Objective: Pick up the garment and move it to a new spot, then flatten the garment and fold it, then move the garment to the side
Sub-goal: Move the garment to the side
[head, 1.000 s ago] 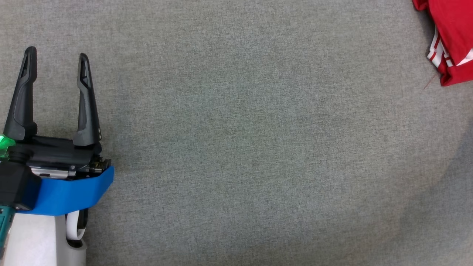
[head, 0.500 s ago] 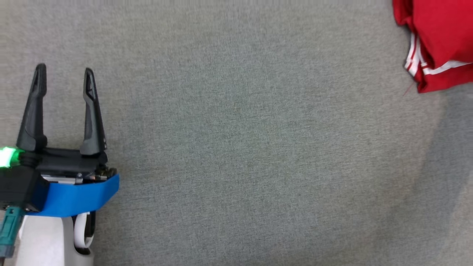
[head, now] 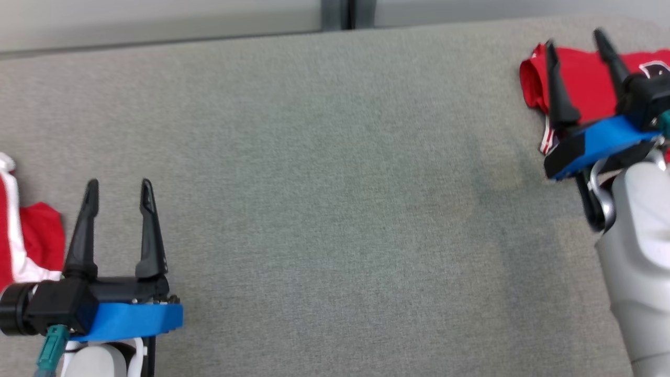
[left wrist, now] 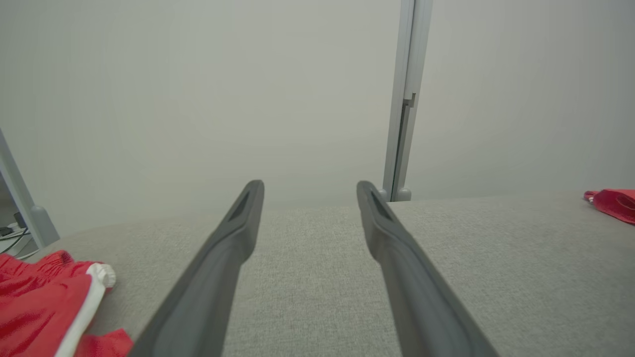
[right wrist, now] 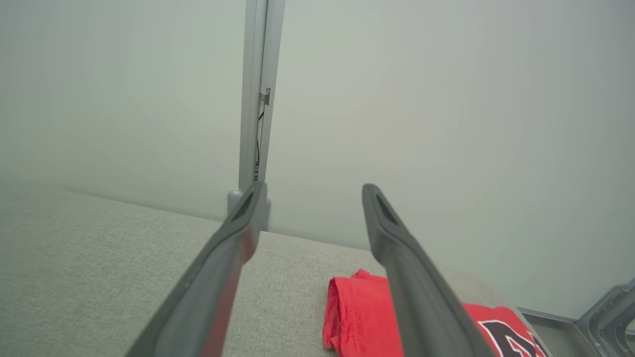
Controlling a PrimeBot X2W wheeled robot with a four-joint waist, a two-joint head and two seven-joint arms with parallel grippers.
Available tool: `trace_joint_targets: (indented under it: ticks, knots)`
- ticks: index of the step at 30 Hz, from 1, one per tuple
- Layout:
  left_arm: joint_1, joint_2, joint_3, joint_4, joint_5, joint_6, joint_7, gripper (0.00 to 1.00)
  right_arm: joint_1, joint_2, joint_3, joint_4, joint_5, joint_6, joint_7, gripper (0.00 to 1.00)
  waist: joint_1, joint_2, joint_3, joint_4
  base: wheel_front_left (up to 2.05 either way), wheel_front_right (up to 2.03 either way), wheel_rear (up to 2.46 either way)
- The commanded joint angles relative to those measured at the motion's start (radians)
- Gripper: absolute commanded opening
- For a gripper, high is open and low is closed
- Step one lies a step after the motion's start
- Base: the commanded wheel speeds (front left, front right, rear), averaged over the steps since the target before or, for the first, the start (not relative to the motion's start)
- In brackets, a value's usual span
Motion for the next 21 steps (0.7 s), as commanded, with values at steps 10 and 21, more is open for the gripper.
trace_joint_targets:
  ticks: [10, 21]
  knots:
    - [0.082, -0.029, 0.01, 0.085, -0.006, -0.003, -0.004, 1.0, 0.245, 0.018, 0.13, -0.129, 0.134, 0.0, -0.003, 1.0, 0.0003, 0.0, -0.181, 0.095, 0.0, 0.0, 0.0]
    - [0.125, -0.042, 0.008, 0.14, -0.009, -0.005, -0.004, 1.0, 0.449, 0.046, 0.13, -0.224, 0.19, 0.0, -0.003, 1.0, 0.0003, 0.0, -0.248, 0.108, 0.0, 0.0, 0.0]
